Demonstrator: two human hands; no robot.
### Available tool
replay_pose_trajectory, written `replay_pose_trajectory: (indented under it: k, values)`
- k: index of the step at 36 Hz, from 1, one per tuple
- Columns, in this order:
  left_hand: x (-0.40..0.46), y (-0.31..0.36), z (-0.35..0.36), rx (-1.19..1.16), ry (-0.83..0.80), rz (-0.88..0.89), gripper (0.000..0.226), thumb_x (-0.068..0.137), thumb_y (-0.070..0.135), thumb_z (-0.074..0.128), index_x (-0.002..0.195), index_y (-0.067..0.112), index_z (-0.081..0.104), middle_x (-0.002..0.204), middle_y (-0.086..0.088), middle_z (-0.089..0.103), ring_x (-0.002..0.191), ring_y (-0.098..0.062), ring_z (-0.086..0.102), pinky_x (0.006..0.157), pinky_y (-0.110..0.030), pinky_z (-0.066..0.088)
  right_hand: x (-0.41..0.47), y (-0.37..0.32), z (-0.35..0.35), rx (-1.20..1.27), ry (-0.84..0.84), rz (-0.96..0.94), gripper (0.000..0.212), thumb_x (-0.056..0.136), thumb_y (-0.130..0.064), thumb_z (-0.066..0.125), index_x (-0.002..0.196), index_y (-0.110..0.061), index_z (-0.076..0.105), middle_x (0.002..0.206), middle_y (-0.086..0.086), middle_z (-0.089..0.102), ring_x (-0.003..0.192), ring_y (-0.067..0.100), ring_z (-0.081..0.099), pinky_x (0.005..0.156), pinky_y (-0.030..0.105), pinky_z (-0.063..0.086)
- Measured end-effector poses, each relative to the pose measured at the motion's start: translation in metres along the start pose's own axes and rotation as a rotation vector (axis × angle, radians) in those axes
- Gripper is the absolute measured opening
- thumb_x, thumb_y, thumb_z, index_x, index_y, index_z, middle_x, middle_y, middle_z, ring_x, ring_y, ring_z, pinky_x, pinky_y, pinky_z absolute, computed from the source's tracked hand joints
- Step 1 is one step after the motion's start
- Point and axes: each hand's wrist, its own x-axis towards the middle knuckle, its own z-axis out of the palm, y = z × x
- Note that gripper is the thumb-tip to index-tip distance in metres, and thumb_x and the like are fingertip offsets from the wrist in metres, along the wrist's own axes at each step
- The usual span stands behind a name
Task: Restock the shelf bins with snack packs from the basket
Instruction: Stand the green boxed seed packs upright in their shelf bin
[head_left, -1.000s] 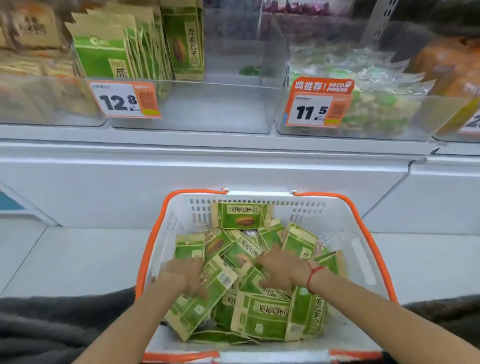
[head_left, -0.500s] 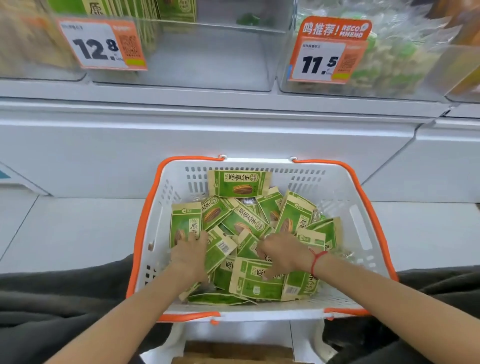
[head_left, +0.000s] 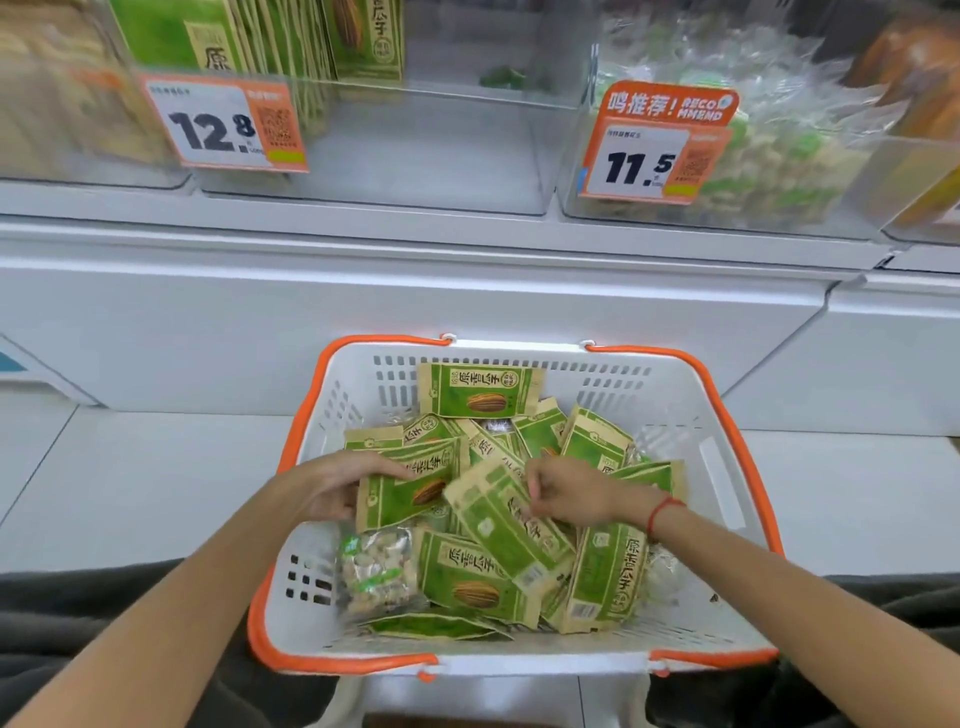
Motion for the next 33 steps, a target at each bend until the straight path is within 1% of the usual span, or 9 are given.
replay_pose_trajectory:
  k: [4,7,10,14,19,22,26,30,33]
  values:
    - [0.001,0.002,-0.001,-0.032,0.13,0.019,0.04,0.08,-0.007,0.064,0.119,-0.002,0.058,0.103,-0.017,0.071,0.091,-0.028,0.068,0.072,-0.034,0.057,0.001,0.002,-0.028,0.361,0.096,0.066,0.019,0.089,-0.015,0.064,0.094,-0.018,0.045,0.087,0.006,0.068,0.084,0.012,0.067,0.061,0.019,0.052]
    - [-0.003,0.008,-0.001,-0.089,0.14,0.087,0.033,0.084,-0.005,0.062,0.116,0.002,0.061,0.098,-0.012,0.073,0.082,-0.02,0.071,0.063,-0.027,0.057,0.0,0.0,-0.048,0.476,0.109,0.093,0.042,0.087,-0.022,0.068,0.122,-0.022,0.046,0.104,0.0,0.068,0.096,0.013,0.065,0.08,0.022,0.051]
    - [-0.013,0.017,0.005,-0.063,0.119,0.142,0.03,0.088,0.017,0.065,0.116,0.009,0.062,0.097,-0.005,0.074,0.086,-0.014,0.068,0.068,-0.024,0.052,-0.001,-0.008,-0.062,0.493,0.117,0.044,0.043,0.086,-0.022,0.069,0.127,-0.019,0.057,0.111,-0.001,0.069,0.108,0.011,0.063,0.094,0.02,0.047]
    - [-0.016,0.028,0.015,-0.055,-0.019,0.195,0.042,0.086,0.041,0.061,0.124,0.022,0.058,0.113,-0.003,0.07,0.112,-0.018,0.06,0.101,-0.037,0.043,-0.006,-0.03,-0.071,0.543,0.09,-0.015,0.032,0.088,-0.015,0.067,0.114,-0.03,0.058,0.093,-0.012,0.069,0.086,-0.004,0.065,0.072,0.005,0.047]
    - [-0.019,0.035,0.026,-0.226,-0.048,0.242,0.032,0.093,0.031,0.053,0.121,0.016,0.058,0.103,-0.007,0.071,0.099,-0.02,0.064,0.091,-0.038,0.051,-0.004,-0.045,-0.073,0.543,0.082,-0.064,0.035,0.089,-0.013,0.064,0.124,-0.013,0.061,0.091,-0.005,0.072,0.082,0.002,0.069,0.069,0.01,0.048]
    - [-0.017,0.037,0.024,-0.323,0.015,0.234,0.032,0.091,0.033,0.058,0.118,0.016,0.058,0.105,-0.008,0.071,0.098,-0.02,0.065,0.088,-0.036,0.053,-0.001,-0.055,-0.072,0.566,0.301,-0.064,0.037,0.088,-0.016,0.066,0.124,-0.01,0.06,0.084,-0.009,0.067,0.077,0.003,0.066,0.065,0.011,0.048]
    - [-0.015,0.038,0.024,-0.375,0.089,0.239,0.041,0.09,0.04,0.058,0.125,0.021,0.055,0.116,-0.01,0.067,0.11,-0.024,0.061,0.097,-0.043,0.048,0.001,-0.063,-0.069,0.168,0.952,-0.207,0.026,0.084,-0.024,0.072,0.109,-0.019,0.069,0.087,-0.011,0.066,0.076,0.006,0.061,0.068,0.023,0.053]
    - [-0.014,0.04,0.033,-0.563,-0.044,0.261,0.045,0.094,0.041,0.05,0.13,0.013,0.051,0.117,-0.018,0.066,0.112,-0.03,0.062,0.1,-0.045,0.045,0.0,-0.062,-0.046,-0.327,0.96,-0.489,0.025,0.079,-0.022,0.072,0.104,-0.019,0.071,0.081,-0.005,0.067,0.07,0.011,0.062,0.053,0.023,0.054]
    - [-0.016,0.043,0.045,-0.623,-0.064,0.305,0.048,0.098,0.044,0.039,0.128,0.01,0.054,0.115,-0.019,0.067,0.106,-0.03,0.065,0.093,-0.04,0.052,0.004,-0.062,-0.026,-0.524,0.93,-0.546,0.028,0.072,-0.021,0.077,0.099,-0.019,0.072,0.084,-0.005,0.067,0.075,0.011,0.064,0.055,0.019,0.054]
